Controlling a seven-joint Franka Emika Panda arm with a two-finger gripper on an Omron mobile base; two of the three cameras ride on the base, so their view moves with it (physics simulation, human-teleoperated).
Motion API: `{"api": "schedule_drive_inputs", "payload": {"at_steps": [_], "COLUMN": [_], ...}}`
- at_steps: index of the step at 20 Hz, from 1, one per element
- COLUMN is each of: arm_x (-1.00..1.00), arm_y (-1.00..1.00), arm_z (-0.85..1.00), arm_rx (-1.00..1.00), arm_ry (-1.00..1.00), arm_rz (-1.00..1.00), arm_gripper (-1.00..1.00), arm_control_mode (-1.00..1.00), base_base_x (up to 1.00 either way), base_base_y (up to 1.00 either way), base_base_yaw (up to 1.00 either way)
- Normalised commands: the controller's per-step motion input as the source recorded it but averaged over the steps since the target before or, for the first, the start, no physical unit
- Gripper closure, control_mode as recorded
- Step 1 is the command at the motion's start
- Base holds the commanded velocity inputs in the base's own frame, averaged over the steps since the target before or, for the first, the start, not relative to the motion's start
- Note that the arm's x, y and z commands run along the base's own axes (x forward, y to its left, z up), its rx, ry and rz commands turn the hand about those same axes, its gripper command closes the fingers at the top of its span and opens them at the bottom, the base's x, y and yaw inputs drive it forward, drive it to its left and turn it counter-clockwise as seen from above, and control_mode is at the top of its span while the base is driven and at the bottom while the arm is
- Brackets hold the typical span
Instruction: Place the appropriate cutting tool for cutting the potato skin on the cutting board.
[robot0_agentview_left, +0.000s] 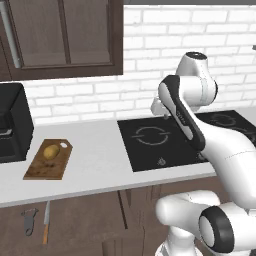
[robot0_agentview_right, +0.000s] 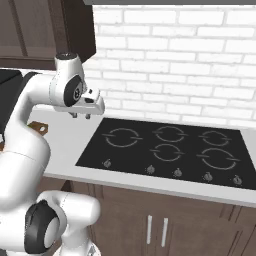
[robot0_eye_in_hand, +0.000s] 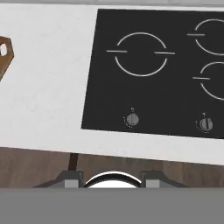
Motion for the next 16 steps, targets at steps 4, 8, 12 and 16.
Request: {"api": "schedule_drive_inputs", "payload": {"at_steps": [4, 8, 12, 16], "arm_x": [-0.46, -0.77, -0.69, -0.39], "arm_y": [0.17, 0.65, 1.0, 1.0], "arm_z": [-0.12, -0.55, -0.65, -0.59], "arm_rx": [0.04, 0.06, 0.03, 0.04], "arm_ry": [0.04, 0.1, 0.0, 0.04], "arm_rz": [0.0, 0.0, -0.05, -0.08], "arm_gripper": [-1.0, -1.0, -1.0, -1.0], "arm_control_mode": [-1.0, -1.0, -1.0, -1.0], "base_base_x": [0.0, 0.0, 0.0, 0.0], "base_base_y": [0.0, 0.0, 0.0, 0.0], "base_base_yaw": [0.0, 0.0, 0.0, 0.0]}}
